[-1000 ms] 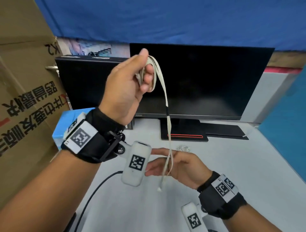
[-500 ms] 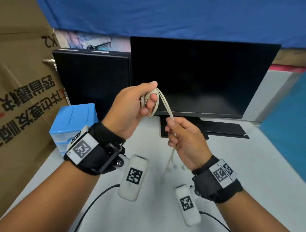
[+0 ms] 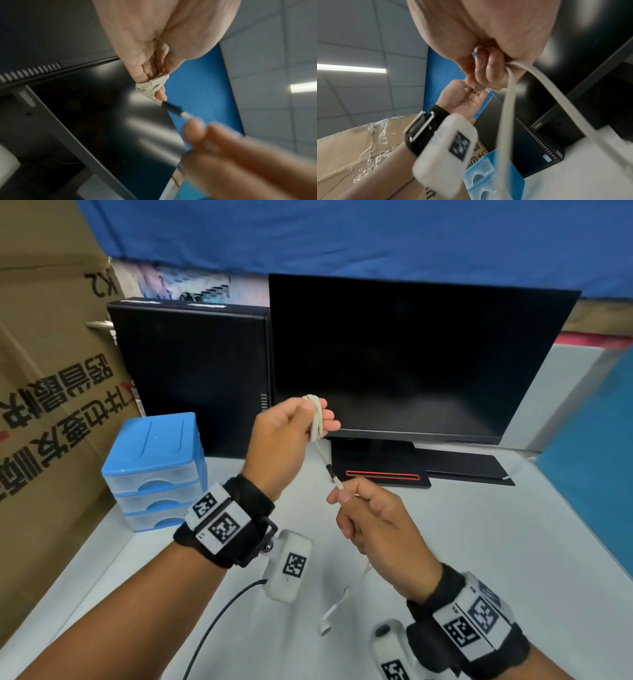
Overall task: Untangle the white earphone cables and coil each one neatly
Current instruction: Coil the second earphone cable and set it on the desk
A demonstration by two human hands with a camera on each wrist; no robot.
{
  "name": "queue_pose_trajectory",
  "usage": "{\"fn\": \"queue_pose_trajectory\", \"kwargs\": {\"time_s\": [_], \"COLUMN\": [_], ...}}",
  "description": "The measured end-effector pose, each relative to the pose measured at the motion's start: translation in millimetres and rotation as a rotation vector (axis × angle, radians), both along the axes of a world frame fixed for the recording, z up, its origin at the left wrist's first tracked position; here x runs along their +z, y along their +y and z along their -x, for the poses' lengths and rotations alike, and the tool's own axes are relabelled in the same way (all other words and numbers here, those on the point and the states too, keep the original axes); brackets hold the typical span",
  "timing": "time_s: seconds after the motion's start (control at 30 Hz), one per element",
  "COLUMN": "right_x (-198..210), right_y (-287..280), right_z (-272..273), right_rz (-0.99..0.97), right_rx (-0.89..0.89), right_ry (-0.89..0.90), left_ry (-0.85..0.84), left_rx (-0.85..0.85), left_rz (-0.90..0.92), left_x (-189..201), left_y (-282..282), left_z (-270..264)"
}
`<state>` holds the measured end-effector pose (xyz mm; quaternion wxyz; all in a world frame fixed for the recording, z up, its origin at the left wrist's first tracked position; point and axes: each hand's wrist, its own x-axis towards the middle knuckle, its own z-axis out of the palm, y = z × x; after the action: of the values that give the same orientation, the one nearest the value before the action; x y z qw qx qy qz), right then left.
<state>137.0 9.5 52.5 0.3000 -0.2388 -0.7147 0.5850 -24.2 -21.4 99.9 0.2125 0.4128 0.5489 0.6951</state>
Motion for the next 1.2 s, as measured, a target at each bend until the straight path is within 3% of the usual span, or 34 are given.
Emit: {"fn": "queue_pose_trajectory", "kwargs": {"time_s": [0.17, 0.3, 0.5, 0.6, 0.7, 0.8, 0.9, 1.03, 1.2], "right_x": [17.1, 33.1, 22.5, 11.0, -13.8, -37.2, -49.4, -39.5, -18.0], "right_y": [6.2, 28.5, 36.2, 35.2, 29.5, 16.6, 6.1, -2.0, -0.6], "right_z": [-11.7, -17.1, -8.8, 1.1, 10.7, 12.1, 9.2, 0.9, -5.4], "right_rz": [-0.229, -0.337, -0.290, -0.261, -0.229, -0.150, -0.250, -0.427, -0.525], "right_rx": [0.019, -0.087, -0.125, -0.088, -0.048, 0.071, 0.153, 0.166, -0.012], "right_ry": [0.047, 0.135, 0.166, 0.121, -0.032, -0.135, -0.277, -0.323, -0.190], "left_ry": [0.340, 0.451, 0.089, -0.171, -0.453, -0.578, -0.475, -0.120, 0.070], "left_rx": [-0.088, -0.223, -0.392, -0.475, -0.426, -0.306, -0.157, -0.010, -0.082], "left_rz": [0.075, 0.070, 0.126, 0.063, 0.019, 0.011, 0.038, 0.122, 0.154], "left_x": [-26.3, -33.3, -25.4, -26.0, -34.1, -49.4, -63.4, -79.2, -85.6], "left_y": [-3.6, -19.3, -30.1, -31.7, -28.1, -24.2, -22.2, -20.6, -21.6], "left_z": [-13.3, -25.9, -19.6, -21.8, -18.3, -8.3, -1.4, 1.0, -1.2]}}
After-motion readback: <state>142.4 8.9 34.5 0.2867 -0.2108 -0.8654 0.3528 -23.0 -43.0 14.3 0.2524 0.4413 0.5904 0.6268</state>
